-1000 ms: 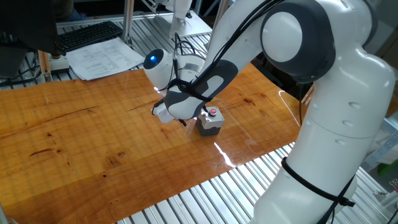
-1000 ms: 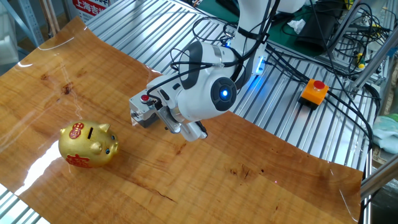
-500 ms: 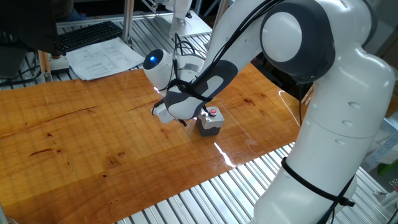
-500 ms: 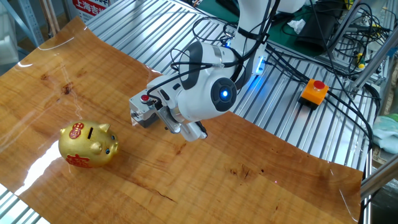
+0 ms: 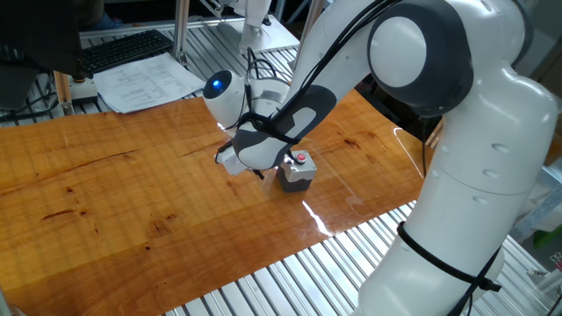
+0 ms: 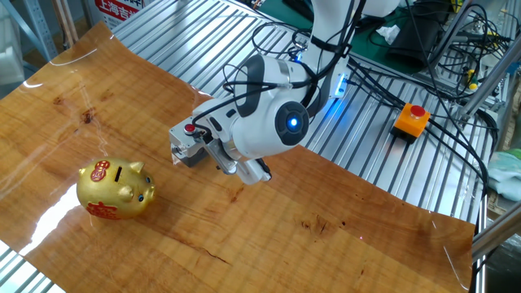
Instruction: Drop coins into a piggy bank
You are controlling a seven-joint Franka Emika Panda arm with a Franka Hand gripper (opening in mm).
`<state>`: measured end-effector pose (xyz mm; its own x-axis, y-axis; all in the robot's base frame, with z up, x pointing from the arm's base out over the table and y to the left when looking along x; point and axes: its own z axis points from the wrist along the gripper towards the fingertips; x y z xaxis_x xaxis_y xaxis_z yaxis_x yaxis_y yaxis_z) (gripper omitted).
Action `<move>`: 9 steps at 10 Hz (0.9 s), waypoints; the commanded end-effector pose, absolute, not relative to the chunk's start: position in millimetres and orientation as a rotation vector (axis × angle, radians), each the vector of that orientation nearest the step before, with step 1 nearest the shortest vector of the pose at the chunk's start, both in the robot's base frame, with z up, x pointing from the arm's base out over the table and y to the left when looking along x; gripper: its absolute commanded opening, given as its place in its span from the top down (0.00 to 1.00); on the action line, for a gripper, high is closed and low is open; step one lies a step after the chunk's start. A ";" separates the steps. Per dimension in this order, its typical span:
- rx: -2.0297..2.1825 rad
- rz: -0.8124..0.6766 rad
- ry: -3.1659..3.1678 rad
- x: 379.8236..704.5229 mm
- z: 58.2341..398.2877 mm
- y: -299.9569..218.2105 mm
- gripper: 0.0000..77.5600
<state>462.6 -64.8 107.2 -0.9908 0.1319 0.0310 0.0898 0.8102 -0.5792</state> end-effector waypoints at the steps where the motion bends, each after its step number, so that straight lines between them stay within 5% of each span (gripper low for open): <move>1: -0.191 0.924 -2.929 463.1 103.8 -64.1 0.00; 9: -0.185 0.927 -2.930 462.2 102.8 -64.3 0.00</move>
<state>461.9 -64.1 102.6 -0.9909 0.1323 0.0253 0.0936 0.8116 -0.5767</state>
